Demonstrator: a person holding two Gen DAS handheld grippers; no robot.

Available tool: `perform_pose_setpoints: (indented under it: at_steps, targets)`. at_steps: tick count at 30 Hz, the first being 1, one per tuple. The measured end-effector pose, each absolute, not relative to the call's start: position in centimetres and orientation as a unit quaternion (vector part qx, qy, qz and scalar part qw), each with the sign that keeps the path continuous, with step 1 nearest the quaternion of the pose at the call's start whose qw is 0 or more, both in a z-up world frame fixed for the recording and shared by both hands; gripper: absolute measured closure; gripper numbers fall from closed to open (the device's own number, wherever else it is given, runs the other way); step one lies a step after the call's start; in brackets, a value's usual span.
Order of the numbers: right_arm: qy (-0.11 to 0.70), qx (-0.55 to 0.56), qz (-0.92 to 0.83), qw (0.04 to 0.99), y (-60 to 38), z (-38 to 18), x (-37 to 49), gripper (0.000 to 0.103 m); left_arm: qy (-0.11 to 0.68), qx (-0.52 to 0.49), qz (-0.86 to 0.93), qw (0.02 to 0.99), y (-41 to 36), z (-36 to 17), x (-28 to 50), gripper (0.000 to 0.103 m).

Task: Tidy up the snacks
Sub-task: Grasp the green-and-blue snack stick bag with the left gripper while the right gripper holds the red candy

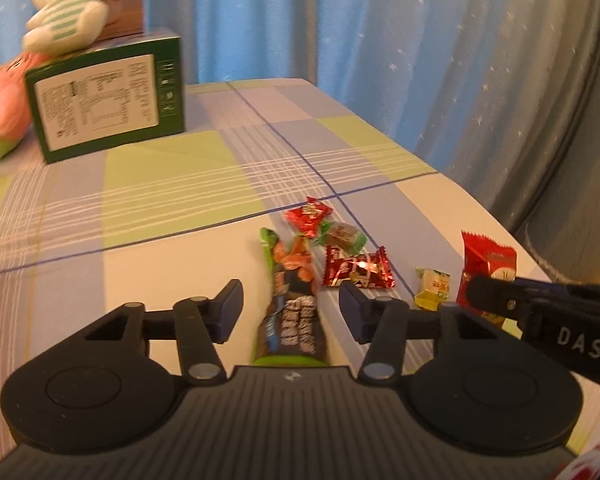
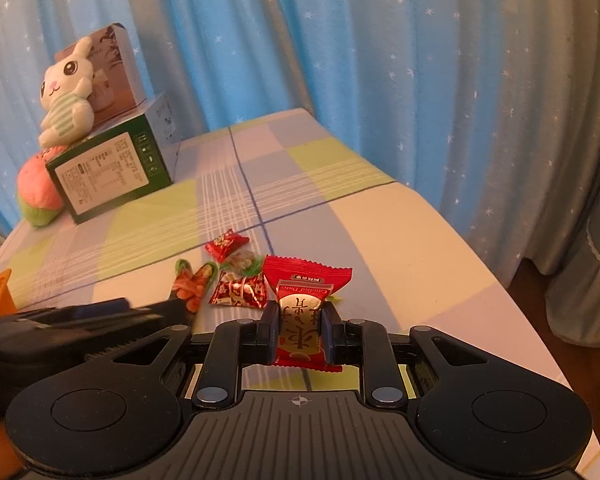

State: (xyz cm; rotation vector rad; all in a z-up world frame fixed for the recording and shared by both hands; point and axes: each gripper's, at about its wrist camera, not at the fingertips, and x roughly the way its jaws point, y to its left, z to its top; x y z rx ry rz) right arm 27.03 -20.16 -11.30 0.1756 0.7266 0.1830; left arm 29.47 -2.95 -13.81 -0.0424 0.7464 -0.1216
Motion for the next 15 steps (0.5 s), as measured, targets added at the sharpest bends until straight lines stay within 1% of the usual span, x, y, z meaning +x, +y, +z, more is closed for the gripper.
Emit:
perform_pose_setpoints:
  at_steps: [6,8,13,15]
  targets:
    - [0.362,0.093,0.089,0.923,-20.3,-11.8,27.3,0.081,0.364,0.021,-0.050,0.930,-4.4,-14.9,30.9,0.062]
    - [0.364,0.095,0.086,0.922,-20.5,-11.8,27.4,0.081,0.366,0.021,-0.048,0.929,-4.3,-15.2,31.4,0.064]
    - [0.367,0.100,0.087,0.921,-20.4,-12.1,27.5,0.081,0.380,0.029,-0.050,0.923,-4.4,-15.8,32.0,0.076]
    - [0.367,0.100,0.088,0.920,-20.3,-12.1,27.6,0.081,0.381,0.027,-0.050,0.923,-4.3,-15.9,31.9,0.076]
